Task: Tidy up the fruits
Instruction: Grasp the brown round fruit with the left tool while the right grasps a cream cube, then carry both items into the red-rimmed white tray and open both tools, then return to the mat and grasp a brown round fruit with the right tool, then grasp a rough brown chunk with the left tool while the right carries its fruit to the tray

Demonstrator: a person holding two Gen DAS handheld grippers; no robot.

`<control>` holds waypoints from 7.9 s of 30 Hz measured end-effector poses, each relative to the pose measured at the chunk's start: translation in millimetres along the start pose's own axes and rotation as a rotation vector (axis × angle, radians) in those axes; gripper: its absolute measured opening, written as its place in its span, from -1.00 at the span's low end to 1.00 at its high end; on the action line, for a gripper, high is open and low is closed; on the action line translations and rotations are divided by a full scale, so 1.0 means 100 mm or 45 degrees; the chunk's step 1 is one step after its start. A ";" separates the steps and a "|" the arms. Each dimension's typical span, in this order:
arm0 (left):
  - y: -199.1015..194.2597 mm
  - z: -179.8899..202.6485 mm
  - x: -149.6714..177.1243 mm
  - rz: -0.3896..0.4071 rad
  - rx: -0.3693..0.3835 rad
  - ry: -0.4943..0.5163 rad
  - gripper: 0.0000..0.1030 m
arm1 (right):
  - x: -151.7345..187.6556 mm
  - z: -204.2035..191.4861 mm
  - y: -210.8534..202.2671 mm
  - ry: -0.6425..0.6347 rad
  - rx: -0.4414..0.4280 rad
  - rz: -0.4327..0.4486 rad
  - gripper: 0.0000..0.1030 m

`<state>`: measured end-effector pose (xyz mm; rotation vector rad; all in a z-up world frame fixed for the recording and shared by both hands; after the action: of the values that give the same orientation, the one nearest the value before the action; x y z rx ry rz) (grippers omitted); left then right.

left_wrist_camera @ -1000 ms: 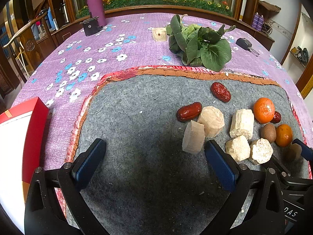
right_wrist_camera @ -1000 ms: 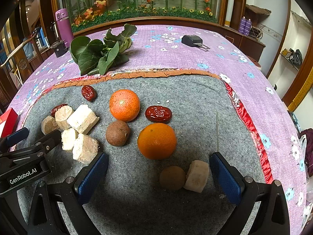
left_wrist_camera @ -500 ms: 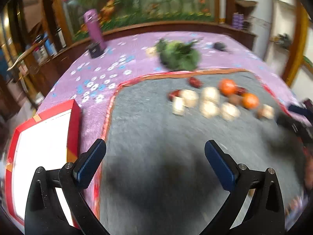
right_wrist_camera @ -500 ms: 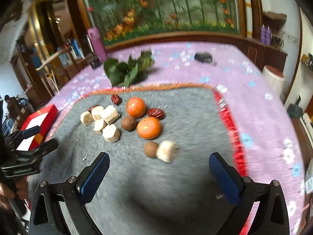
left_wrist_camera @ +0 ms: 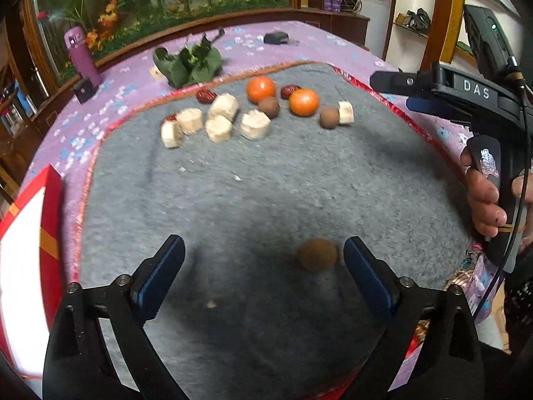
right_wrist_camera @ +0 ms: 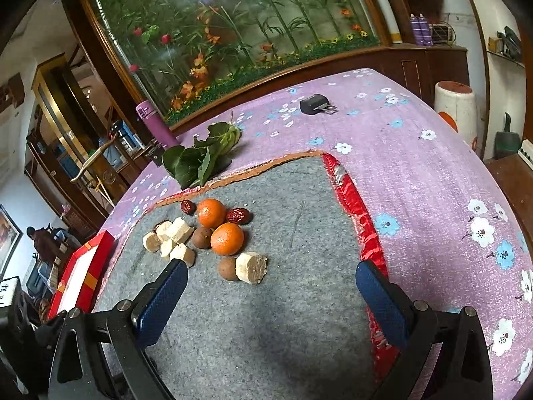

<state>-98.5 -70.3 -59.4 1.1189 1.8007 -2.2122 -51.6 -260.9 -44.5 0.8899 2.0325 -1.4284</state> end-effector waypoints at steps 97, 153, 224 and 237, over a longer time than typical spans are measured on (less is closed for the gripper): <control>-1.42 -2.55 0.96 0.284 -0.694 -0.584 0.23 | 0.77 -3.42 0.81 -0.192 -0.626 -0.477 -0.46; -0.12 -0.77 -0.32 0.042 -0.461 -0.060 0.27 | 0.14 -0.48 0.39 0.055 -0.163 -0.314 -0.36; -1.33 -2.00 0.46 0.325 -0.463 -0.382 -0.46 | 0.50 -2.93 0.45 -0.317 -0.674 -0.382 -0.58; -1.36 -2.67 1.23 0.213 -0.629 -0.582 -0.46 | 1.23 -3.98 0.76 -0.506 -0.726 -0.546 -0.58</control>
<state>-125.3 251.3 -29.8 0.5799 1.8132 -1.6195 -88.0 161.2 -49.4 -0.0671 2.1977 -1.0069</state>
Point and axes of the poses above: each gripper's, at about its wrist camera, not at the fingertips, and y roughly the way its jaws point, z to its right, x to its underside, the point moved 8 cm from there along y, roughly the way its jaws point, and after that the axes turned 6 degrees about x, right-handed, at the moved point
